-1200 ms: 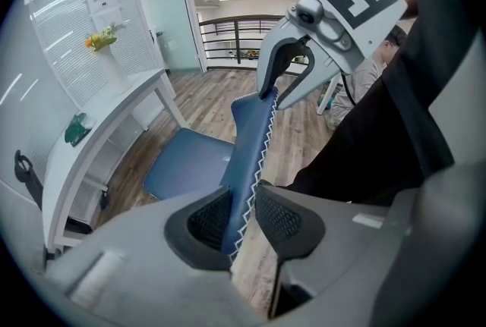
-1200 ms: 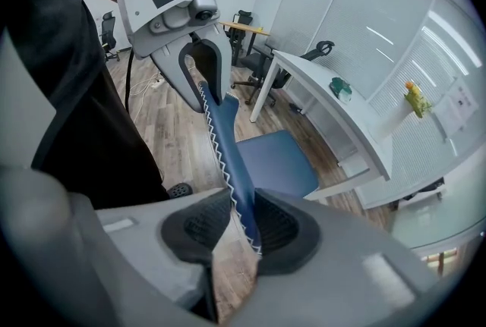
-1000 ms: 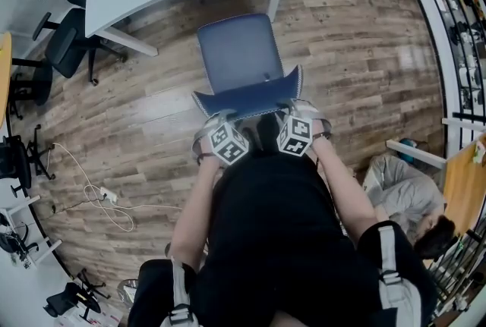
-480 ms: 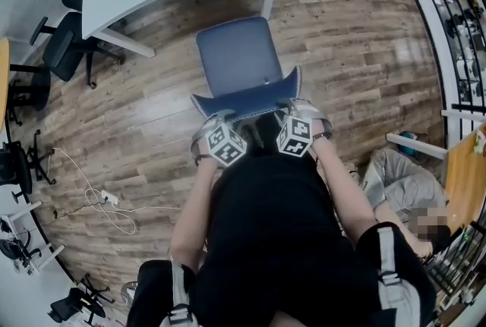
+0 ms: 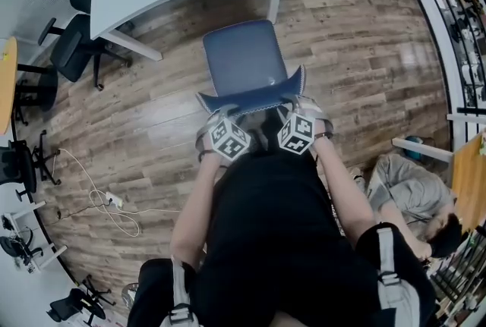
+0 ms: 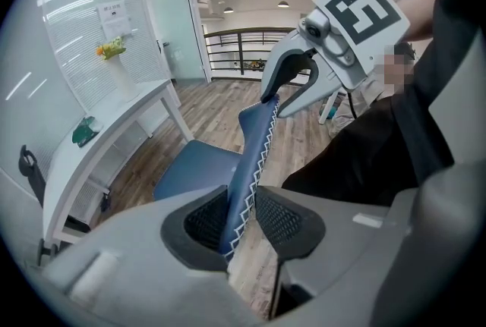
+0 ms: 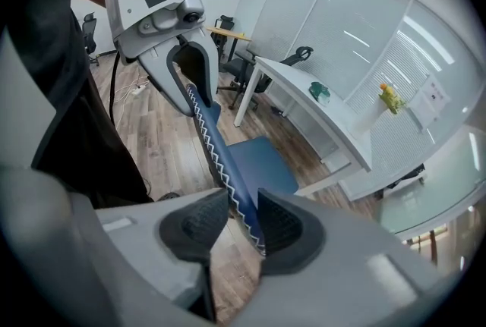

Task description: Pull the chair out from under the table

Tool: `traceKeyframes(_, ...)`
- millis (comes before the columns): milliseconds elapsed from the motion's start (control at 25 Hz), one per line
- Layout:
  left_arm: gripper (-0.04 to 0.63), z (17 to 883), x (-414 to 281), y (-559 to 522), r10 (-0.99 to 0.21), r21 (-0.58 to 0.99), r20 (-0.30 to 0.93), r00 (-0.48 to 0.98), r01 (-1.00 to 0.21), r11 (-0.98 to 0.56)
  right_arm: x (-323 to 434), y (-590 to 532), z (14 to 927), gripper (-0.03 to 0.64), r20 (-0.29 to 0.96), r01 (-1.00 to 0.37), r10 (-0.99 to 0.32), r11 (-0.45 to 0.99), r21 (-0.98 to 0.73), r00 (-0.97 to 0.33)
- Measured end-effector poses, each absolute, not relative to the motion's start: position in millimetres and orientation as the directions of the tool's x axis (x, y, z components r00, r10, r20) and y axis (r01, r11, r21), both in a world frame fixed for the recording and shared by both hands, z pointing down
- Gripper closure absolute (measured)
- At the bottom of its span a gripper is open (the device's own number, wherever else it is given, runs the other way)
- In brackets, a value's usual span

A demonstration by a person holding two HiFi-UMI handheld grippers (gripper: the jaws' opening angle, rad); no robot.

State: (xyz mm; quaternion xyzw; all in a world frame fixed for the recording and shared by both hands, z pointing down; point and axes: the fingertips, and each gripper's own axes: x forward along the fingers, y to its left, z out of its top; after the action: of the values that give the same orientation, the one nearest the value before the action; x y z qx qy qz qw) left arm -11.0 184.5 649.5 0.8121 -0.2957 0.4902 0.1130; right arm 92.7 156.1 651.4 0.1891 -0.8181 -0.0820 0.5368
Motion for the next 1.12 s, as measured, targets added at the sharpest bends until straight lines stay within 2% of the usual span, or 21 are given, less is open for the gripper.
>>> traceKeyframes(720,0.472,629,-21,176,-0.429,-0.108,0.821,0.376,-0.636,-0.764,89,148,641,0.491,0.869,-0.224,-0.364,0.926,0.302,-0.335)
traceKeyframes(1120,0.485,580,-33,158,-0.563,-0.121,0.724,0.400,-0.729,-0.674,89,136,585,0.529,0.794,-0.347,-0.441,0.885,0.309,-0.419)
